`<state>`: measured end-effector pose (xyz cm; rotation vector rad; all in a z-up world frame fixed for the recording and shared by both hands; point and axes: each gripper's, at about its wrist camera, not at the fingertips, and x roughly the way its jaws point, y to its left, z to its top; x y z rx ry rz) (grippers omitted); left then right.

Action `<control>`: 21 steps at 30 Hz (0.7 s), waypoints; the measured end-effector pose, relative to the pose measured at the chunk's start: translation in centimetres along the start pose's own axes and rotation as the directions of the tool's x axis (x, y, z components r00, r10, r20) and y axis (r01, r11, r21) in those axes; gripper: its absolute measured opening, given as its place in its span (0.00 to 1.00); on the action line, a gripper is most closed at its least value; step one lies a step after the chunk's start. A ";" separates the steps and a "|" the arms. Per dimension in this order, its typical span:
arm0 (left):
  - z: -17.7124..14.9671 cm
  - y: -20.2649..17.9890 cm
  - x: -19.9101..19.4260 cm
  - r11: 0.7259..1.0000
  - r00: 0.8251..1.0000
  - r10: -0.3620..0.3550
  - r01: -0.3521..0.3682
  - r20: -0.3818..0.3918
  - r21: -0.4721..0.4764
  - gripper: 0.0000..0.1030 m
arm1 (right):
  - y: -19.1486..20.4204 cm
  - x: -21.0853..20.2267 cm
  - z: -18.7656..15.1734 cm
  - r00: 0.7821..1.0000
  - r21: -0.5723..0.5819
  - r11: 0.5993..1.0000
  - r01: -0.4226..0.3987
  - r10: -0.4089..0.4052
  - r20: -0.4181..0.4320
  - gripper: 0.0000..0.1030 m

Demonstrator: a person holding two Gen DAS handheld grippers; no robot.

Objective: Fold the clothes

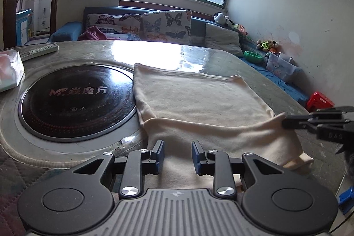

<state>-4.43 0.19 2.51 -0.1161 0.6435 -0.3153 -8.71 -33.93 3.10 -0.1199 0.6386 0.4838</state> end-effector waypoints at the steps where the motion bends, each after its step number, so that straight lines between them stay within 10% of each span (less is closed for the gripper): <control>1: 0.0 0.1 0.1 1.000 1.000 0.002 -0.002 -0.001 0.001 0.29 | 0.1 -0.3 0.3 1.000 -0.006 1.000 0.009 -0.009 0.011 0.03; 21: 2.4 -1.5 3.8 0.993 0.999 -0.014 0.019 -0.043 0.118 0.29 | 1.1 3.1 -0.2 0.999 -0.104 0.994 -0.037 0.034 -0.027 0.07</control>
